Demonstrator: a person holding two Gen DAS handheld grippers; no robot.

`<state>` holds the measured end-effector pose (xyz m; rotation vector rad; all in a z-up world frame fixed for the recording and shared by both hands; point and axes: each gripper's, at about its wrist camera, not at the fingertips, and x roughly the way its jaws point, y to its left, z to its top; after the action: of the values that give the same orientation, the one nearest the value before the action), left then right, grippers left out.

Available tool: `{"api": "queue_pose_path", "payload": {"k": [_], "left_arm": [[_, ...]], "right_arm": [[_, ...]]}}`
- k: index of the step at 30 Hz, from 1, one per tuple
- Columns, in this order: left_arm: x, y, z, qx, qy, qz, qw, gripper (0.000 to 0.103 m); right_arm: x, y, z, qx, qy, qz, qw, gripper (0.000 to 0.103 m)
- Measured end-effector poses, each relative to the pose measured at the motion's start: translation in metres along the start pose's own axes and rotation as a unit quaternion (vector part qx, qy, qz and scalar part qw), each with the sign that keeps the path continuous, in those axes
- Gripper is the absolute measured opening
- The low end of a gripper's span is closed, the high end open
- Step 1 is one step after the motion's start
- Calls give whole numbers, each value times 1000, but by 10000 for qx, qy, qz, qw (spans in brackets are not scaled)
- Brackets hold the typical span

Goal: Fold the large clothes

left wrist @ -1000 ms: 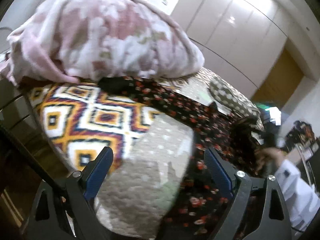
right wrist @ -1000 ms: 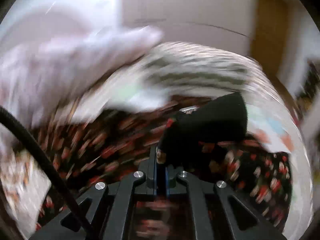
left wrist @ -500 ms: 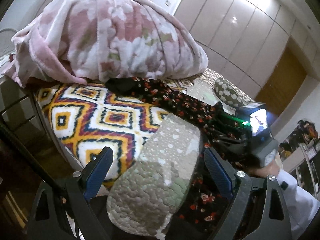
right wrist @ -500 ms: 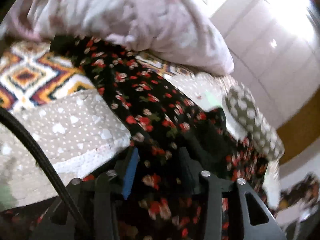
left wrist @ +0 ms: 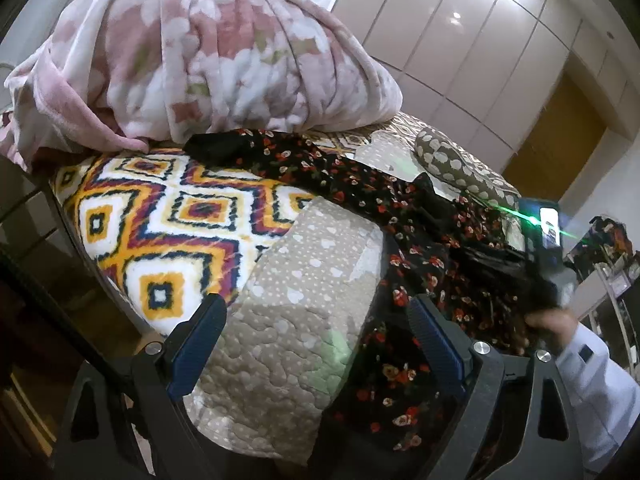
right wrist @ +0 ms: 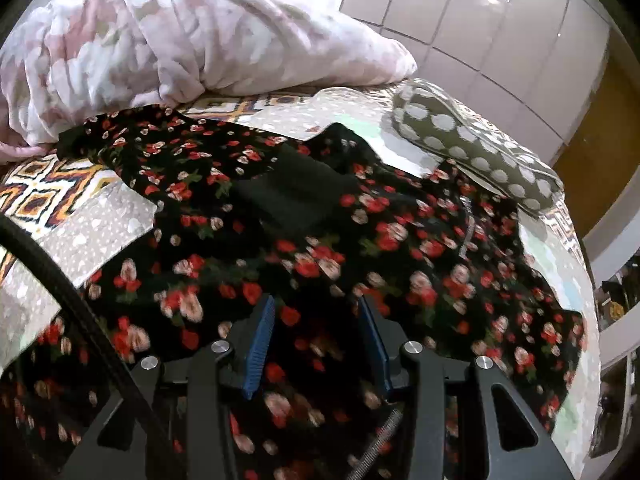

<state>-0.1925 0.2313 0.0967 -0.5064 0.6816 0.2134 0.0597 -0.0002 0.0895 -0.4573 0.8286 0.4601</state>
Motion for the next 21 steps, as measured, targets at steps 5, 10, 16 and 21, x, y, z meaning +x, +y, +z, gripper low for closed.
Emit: {"api": "queue_pose_path", "payload": {"k": [5,10,16,21], "left_arm": [[5,17,0,-150,29,32,9999,92],[11,27,-1,-140,59,26,9999,92],[22,19,-2,-24,158,40,9999,92],[18,4,-3,144,126,76,9998,92]], "right_arm": [[34,24,33,-140,-58,-272,9995,46],[83,47,54,-553,308,-719,9954,8],[82,60,67,-143,230,-314,9991,11],[38,20,55,332,-72,494,9982,16]]}}
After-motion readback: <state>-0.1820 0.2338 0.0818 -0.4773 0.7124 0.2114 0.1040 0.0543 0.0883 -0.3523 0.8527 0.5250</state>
